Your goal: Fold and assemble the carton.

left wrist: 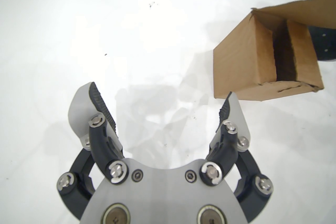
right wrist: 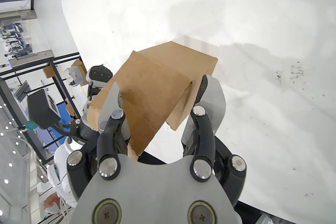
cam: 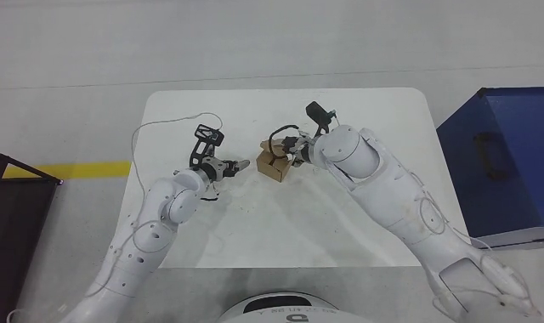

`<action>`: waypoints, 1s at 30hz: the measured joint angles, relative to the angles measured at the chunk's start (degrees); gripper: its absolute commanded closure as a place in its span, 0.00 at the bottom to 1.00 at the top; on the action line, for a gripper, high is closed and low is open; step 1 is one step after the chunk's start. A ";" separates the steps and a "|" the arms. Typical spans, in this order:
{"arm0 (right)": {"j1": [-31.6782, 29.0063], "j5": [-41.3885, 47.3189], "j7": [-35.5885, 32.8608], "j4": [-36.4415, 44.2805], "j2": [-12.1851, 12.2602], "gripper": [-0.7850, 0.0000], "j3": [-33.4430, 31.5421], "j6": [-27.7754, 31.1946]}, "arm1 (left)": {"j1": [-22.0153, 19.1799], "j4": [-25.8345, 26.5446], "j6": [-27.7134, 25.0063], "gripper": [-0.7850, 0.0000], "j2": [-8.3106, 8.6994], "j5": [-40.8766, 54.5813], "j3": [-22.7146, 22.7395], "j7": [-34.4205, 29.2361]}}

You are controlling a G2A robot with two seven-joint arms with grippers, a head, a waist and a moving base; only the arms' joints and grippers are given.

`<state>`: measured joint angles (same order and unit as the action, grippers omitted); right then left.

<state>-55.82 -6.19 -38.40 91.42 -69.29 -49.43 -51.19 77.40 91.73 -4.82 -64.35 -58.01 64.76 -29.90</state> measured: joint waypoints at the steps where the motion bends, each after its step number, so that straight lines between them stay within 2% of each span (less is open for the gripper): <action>1: -0.13 -0.74 -0.41 0.15 0.15 0.42 0.18 -0.61 | 0.08 0.02 -0.09 0.00 -0.02 0.26 0.10 0.07; 5: -0.71 -2.58 -1.58 0.90 0.59 0.46 0.65 -1.96 | 0.50 0.07 -3.03 0.00 -0.01 3.61 1.03 0.67; 10: -1.64 -3.42 -2.26 1.80 0.98 0.49 0.68 -2.84 | 2.38 -0.66 -12.06 0.00 0.84 6.99 4.26 1.26; 13: -2.05 -3.06 -2.37 1.76 1.06 0.51 0.50 -2.73 | 3.15 -0.53 -14.59 0.00 1.18 6.98 5.40 1.33; 19: -2.23 -2.04 -1.78 1.24 0.88 0.52 0.62 -2.19 | 2.48 -0.06 -18.40 0.00 0.93 9.32 3.83 2.76; 24: -2.03 -1.05 -1.17 0.50 0.64 0.50 0.67 -1.93 | 0.15 -1.75 -17.53 0.00 0.37 7.93 1.24 3.32; 25: -2.04 -0.66 -0.91 0.44 0.58 0.40 0.51 -1.70 | -0.42 -2.20 -17.11 0.00 0.18 7.62 0.48 3.71; 27: -2.20 0.25 -0.28 0.46 0.50 0.39 -0.04 -1.16 | -1.20 -2.78 -16.54 0.00 -0.09 7.21 -0.56 4.20; 30: -2.64 1.49 0.96 0.57 0.36 0.43 -0.79 -0.50 | -2.27 -3.69 -15.61 0.00 -0.48 7.31 -1.79 4.93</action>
<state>-58.46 -4.69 -37.44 91.99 -68.93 -50.22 -51.69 75.13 88.04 -20.43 -64.84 -50.70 62.97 -24.96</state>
